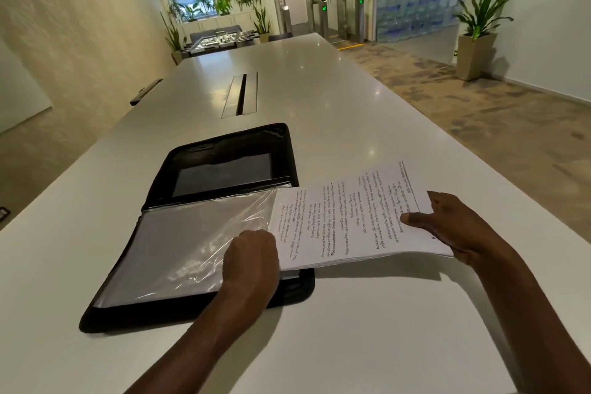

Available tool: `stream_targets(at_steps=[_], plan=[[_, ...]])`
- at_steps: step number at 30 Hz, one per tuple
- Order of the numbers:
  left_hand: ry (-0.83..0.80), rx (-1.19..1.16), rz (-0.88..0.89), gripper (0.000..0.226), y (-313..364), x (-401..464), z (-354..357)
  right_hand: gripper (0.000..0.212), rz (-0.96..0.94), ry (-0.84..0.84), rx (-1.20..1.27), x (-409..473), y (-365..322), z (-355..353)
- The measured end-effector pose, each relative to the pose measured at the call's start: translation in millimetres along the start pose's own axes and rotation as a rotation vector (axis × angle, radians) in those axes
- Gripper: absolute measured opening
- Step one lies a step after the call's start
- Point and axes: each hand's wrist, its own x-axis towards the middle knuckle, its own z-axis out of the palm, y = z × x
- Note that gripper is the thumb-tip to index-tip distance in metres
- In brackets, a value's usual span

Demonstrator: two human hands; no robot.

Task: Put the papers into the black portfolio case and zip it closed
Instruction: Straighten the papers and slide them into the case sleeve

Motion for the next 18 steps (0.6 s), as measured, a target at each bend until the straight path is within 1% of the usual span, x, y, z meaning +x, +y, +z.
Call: stream_targets(at_steps=[2,4,8,12,15,18], plan=[[-0.017,0.016,0.01,0.014,-2.5,-4.7,-0.4,0.031,0.001,0.004,0.015,1.0,1.8,0.3],[-0.01,-0.017,0.014,0.013,-2.9,-6.1,-1.9,0.033,0.001,0.006,0.022,3.1,2.6,0.3],[0.017,-0.166,0.027,0.012,4.2,-9.1,-3.7,0.031,-0.004,-0.006,0.052,8.2,2.1,-2.6],[-0.002,-0.374,0.006,0.021,17.2,-8.9,-3.0,0.03,0.001,-0.046,0.061,15.6,0.4,-3.4],[0.002,-0.432,0.007,0.023,22.2,-7.5,-2.3,0.03,0.007,-0.097,0.08,22.0,-2.7,-0.4],[0.025,-0.454,0.02,0.02,22.1,-8.9,-0.4,0.032,0.018,-0.131,0.057,28.8,-5.4,4.4]])
